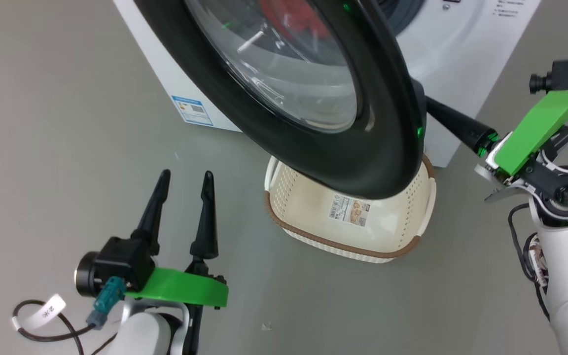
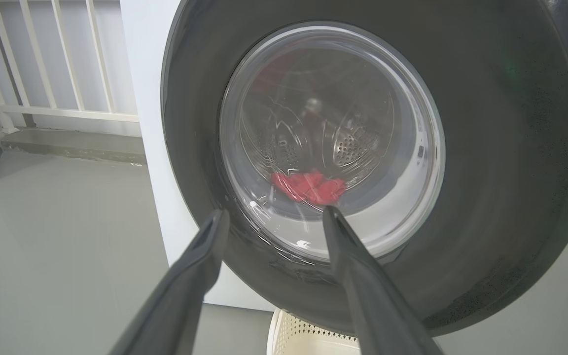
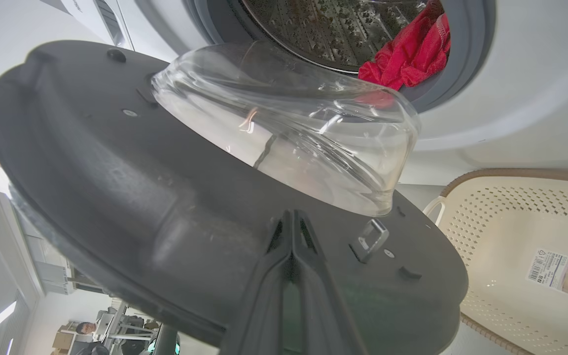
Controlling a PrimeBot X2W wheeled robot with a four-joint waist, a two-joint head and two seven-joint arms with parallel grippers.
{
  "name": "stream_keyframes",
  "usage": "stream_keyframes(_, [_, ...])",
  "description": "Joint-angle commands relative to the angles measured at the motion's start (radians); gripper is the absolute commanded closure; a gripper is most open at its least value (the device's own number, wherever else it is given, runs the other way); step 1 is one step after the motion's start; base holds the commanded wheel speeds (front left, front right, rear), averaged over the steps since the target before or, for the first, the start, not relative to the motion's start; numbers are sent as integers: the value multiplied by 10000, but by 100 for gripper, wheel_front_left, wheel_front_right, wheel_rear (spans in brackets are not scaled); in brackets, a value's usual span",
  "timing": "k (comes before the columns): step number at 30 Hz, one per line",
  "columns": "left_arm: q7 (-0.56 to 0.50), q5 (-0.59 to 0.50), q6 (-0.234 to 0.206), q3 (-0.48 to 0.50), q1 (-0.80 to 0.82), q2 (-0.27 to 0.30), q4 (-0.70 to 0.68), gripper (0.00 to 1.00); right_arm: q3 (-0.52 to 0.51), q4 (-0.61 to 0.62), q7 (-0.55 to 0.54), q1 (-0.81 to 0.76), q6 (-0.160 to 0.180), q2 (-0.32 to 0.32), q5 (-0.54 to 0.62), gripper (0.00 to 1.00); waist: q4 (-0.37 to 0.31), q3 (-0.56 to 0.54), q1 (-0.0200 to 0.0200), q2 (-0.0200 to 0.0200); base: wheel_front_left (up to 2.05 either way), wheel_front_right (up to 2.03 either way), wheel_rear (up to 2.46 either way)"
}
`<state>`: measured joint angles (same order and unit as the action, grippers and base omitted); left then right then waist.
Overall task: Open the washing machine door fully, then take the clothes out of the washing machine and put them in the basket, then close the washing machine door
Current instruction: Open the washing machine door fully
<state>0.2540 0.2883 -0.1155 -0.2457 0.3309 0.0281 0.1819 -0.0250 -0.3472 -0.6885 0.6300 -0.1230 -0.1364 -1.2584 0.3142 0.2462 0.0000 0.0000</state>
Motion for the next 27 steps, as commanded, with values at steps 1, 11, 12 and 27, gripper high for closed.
stream_keyframes(1, [78,115,-87,268,-78,222,-214,0,168,441,-119,-57,-77,270,23,100,216,-197,0,0,0,0,0])
stream_keyframes(11, [78,158,-95,266,-202,221,-167,0,-130,1105,-691,-769,-77,629,225,100,752,-516,0,0,0,0,0])
stream_keyframes(12, [78,163,-103,275,-216,221,-167,0,-162,1166,-747,-848,-77,652,254,100,809,-556,0,0,0,0,0])
stream_keyframes(27, [78,211,-143,305,-464,221,-213,0,-96,1988,-1337,-1904,-77,856,143,100,1443,-884,0,0,0,0,0])
